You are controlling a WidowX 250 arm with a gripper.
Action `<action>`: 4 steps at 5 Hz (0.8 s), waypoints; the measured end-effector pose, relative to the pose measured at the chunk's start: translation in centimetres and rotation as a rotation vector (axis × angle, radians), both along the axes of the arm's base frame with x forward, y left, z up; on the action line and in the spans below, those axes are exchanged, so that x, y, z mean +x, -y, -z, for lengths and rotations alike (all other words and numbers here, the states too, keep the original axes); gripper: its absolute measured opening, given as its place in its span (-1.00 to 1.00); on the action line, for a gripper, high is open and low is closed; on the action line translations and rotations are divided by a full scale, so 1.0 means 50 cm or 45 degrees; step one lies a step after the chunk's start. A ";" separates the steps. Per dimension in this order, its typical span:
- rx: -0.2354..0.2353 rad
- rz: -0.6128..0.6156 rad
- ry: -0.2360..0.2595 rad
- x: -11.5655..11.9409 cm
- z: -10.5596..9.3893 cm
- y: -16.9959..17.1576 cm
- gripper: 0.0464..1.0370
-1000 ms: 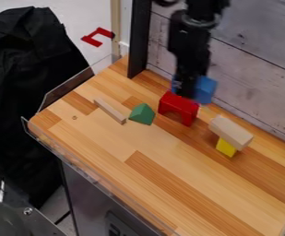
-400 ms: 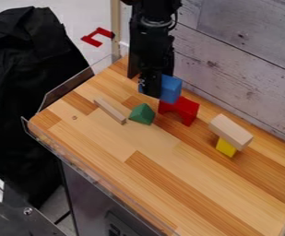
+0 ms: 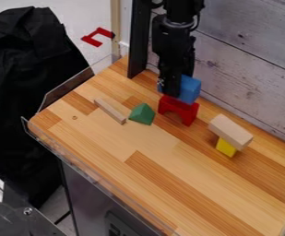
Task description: Remove blue block from the tower and put it on the red arch
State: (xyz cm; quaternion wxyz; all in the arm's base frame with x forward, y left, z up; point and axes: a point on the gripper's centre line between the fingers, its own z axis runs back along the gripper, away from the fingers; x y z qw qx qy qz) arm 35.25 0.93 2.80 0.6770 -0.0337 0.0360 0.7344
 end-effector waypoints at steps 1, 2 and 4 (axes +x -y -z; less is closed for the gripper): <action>-0.006 -0.004 0.000 0.004 0.003 0.001 0.07; -0.007 -0.012 -0.012 0.007 0.014 0.001 0.07; 0.005 -0.005 -0.057 0.014 0.037 -0.002 0.07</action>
